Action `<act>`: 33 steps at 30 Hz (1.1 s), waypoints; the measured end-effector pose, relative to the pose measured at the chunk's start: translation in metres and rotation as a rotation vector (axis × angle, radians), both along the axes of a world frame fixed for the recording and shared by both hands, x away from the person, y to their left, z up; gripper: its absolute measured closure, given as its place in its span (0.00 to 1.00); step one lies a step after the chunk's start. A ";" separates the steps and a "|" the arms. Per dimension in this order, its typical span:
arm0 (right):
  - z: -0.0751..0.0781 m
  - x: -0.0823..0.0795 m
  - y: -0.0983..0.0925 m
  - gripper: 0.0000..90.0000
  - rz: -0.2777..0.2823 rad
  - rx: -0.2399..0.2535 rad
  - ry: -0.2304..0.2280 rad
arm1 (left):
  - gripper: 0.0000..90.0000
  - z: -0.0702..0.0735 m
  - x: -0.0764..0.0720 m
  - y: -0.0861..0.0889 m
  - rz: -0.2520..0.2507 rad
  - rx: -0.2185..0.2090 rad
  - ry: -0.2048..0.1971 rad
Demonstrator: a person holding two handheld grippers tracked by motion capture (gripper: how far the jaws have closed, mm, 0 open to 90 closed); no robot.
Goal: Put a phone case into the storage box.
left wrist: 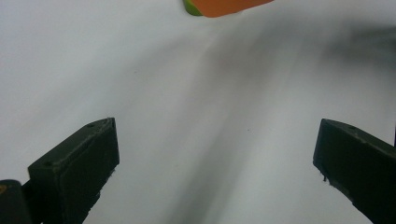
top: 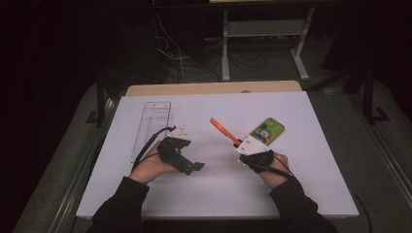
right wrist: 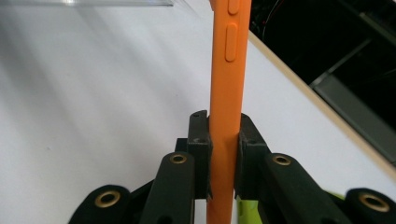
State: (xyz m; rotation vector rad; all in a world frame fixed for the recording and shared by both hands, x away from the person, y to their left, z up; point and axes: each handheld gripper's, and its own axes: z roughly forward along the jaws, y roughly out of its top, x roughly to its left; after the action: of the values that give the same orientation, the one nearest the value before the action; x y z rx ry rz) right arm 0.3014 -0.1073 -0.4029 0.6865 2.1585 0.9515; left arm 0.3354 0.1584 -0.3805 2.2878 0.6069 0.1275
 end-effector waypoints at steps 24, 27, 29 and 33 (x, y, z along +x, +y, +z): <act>-0.003 0.020 -0.028 0.87 -0.082 0.399 0.302 | 0.00 0.003 0.006 0.004 0.043 -0.043 0.009; -0.003 0.019 -0.027 0.87 -0.086 0.404 0.311 | 0.00 0.004 0.008 0.003 0.073 -0.081 0.008; -0.002 0.019 -0.028 0.87 -0.078 0.396 0.301 | 0.00 0.005 0.010 0.002 0.093 -0.100 0.009; -0.001 0.016 -0.026 0.87 -0.076 0.407 0.297 | 0.00 0.007 0.014 -0.002 0.122 -0.123 0.010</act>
State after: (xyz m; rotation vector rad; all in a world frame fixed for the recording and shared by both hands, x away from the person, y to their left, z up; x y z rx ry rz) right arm 0.3175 -0.1335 -0.4036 1.1599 2.1856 1.3347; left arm 0.3492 0.1562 -0.3733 2.1339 0.7396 0.1340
